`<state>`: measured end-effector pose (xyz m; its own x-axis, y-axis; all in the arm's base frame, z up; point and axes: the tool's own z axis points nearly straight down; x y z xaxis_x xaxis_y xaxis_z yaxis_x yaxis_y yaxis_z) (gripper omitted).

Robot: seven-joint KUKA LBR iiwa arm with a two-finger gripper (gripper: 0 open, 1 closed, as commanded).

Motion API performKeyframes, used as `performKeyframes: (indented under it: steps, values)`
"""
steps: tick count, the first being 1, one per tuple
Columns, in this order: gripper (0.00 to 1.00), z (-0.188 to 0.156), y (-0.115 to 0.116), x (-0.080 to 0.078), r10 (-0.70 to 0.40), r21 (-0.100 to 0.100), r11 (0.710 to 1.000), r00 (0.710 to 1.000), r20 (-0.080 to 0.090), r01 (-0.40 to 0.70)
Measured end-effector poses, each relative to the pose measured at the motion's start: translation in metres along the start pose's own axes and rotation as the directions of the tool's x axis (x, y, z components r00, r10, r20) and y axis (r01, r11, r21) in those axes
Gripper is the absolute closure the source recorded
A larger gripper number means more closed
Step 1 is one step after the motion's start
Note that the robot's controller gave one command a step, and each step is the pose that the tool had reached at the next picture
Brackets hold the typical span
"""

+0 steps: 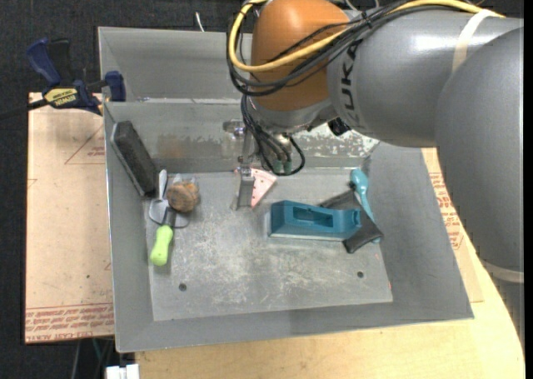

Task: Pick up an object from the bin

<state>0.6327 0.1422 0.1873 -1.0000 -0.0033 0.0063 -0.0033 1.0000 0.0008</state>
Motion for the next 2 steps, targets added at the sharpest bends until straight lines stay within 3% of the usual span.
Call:
performKeyframes:
  steps: [1,2]
  values:
    - [0.0,-0.005,-0.001,-0.002,0.002,-0.001,1.0,1.0,0.008,-0.002]
    - [0.0,-0.009,-0.058,0.002,0.035,-0.003,0.999,0.999,0.007,-0.035]
